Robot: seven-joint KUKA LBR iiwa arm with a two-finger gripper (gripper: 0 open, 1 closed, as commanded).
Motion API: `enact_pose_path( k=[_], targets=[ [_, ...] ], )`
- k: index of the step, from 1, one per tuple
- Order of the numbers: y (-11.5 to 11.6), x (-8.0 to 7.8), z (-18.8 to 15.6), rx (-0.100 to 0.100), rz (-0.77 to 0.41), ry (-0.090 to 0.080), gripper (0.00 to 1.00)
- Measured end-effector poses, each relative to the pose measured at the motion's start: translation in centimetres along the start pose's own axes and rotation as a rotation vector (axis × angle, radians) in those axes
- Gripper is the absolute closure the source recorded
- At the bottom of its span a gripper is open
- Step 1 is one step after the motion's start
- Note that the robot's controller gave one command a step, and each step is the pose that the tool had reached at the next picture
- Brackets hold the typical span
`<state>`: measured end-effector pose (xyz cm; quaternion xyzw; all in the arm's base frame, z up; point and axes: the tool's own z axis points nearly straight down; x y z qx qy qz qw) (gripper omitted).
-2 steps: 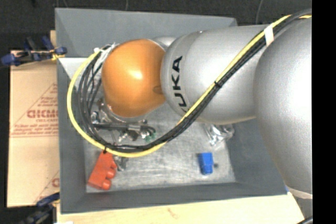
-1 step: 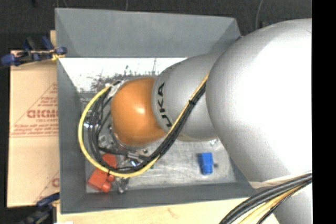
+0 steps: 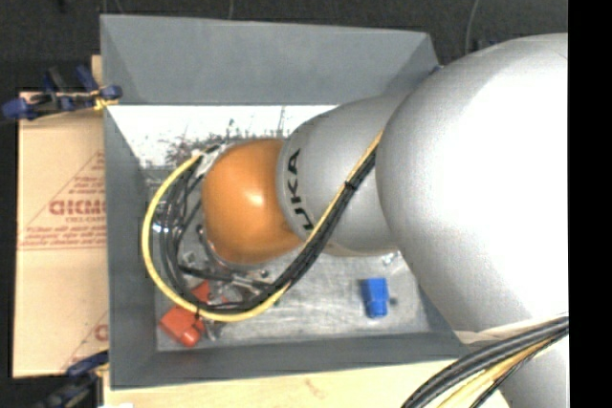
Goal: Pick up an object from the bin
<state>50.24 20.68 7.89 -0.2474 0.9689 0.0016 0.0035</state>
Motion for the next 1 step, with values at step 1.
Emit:
enact_pose_path(
  k=[1],
  targets=[
    [1.82, -1.59, -16.32, 0.003, -0.188, -0.003, 1.00]
  ],
)
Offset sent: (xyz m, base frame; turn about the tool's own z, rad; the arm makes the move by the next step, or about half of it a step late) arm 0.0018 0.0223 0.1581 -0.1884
